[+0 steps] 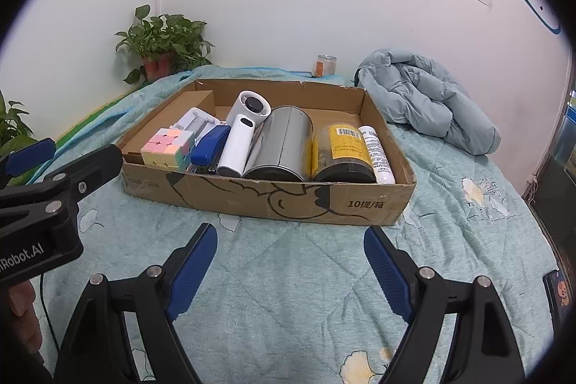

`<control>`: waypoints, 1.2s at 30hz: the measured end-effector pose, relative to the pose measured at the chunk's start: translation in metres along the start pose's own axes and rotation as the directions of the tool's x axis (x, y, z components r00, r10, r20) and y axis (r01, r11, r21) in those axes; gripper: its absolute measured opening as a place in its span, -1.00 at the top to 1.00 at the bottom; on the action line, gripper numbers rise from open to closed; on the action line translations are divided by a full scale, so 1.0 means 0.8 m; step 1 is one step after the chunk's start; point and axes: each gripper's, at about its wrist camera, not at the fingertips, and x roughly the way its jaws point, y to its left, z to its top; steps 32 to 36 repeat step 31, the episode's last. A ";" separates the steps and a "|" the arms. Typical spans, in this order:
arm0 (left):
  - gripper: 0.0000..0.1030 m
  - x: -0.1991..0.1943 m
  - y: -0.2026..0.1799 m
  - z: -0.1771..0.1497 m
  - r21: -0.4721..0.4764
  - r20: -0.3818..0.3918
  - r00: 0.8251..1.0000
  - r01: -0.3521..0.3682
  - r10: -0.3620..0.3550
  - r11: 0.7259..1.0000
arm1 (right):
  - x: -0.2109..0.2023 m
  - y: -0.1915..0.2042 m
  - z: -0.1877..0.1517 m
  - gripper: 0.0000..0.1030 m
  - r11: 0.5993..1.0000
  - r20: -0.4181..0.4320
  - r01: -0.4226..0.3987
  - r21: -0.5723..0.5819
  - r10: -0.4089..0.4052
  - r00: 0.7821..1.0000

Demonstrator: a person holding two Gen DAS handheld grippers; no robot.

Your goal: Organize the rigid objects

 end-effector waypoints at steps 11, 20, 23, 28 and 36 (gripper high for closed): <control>-0.99 0.011 -0.001 -0.008 -0.010 -0.008 1.000 -0.019 0.019 1.000 | 0.007 0.001 -0.001 -0.63 1.000 -0.008 -0.001 -0.006 0.001 1.000; -0.99 0.019 -0.003 -0.009 -0.008 -0.014 1.000 -0.006 0.006 1.000 | 0.012 -0.003 0.001 -0.63 1.000 -0.014 -0.002 -0.009 0.002 1.000; -0.99 0.022 -0.004 -0.009 -0.008 -0.023 1.000 0.001 -0.001 1.000 | 0.014 -0.003 0.000 -0.63 1.000 -0.016 -0.006 -0.007 0.006 1.000; -0.99 0.025 -0.005 -0.010 0.002 -0.021 1.000 0.019 -0.019 1.000 | 0.015 -0.003 -0.001 -0.63 1.000 -0.019 -0.006 -0.003 0.006 1.000; -0.99 0.028 -0.004 -0.009 -0.005 -0.024 0.999 0.032 -0.032 0.999 | 0.016 -0.003 -0.001 -0.63 1.000 -0.023 -0.006 -0.006 0.006 1.000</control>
